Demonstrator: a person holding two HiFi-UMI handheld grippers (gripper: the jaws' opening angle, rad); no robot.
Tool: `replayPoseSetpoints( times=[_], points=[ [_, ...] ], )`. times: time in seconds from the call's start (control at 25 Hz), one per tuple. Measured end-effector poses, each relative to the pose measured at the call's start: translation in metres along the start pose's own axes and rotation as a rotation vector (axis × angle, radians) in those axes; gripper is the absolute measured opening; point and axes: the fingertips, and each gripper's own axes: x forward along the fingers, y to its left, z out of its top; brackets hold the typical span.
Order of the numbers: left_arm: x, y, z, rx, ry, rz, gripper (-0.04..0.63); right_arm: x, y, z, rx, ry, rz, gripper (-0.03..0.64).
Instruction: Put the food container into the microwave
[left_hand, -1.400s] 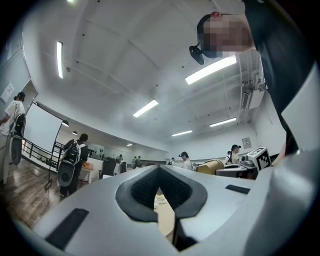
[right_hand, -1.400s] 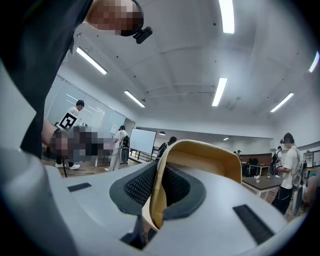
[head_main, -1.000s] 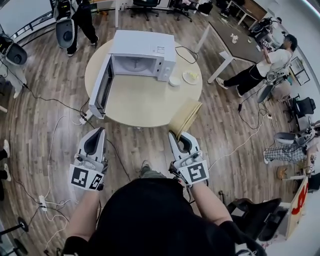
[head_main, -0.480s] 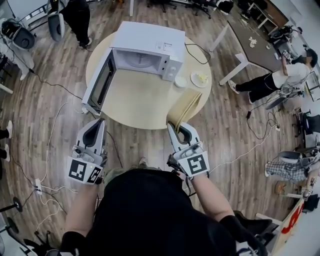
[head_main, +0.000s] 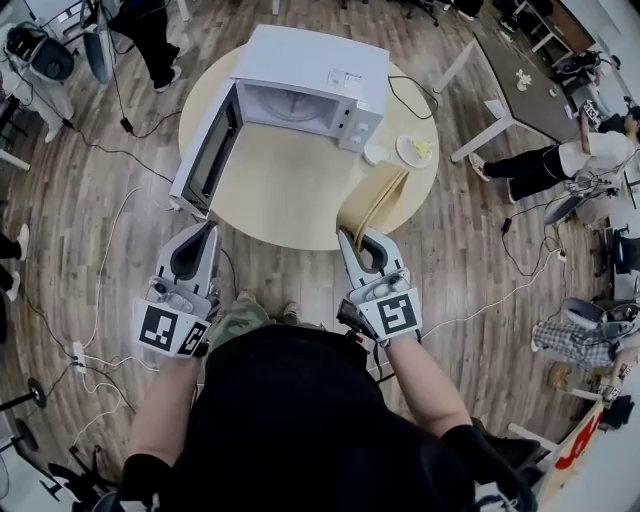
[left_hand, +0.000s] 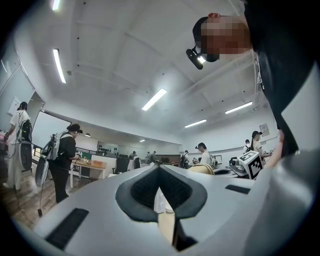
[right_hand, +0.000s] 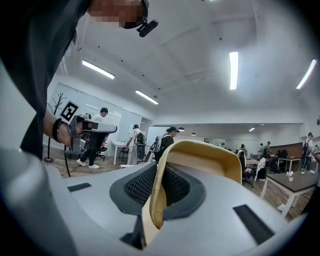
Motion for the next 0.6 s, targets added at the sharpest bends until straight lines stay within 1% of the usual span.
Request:
replayPoseSetpoints(
  times=[0.24, 0.44, 0.6],
  points=[
    [0.016, 0.025, 0.000, -0.011, -0.009, -0.064, 0.018, 0.033, 0.012, 0.002, -0.042, 0.034, -0.020, 0.044],
    [0.022, 0.054, 0.003, -0.041, -0.017, -0.102, 0.018, 0.069, 0.018, -0.008, -0.103, 0.130, -0.020, 0.044],
    [0.027, 0.076, 0.003, -0.045, -0.027, -0.139, 0.018, 0.098, 0.026, -0.015, -0.164, 0.207, -0.010, 0.044]
  ],
)
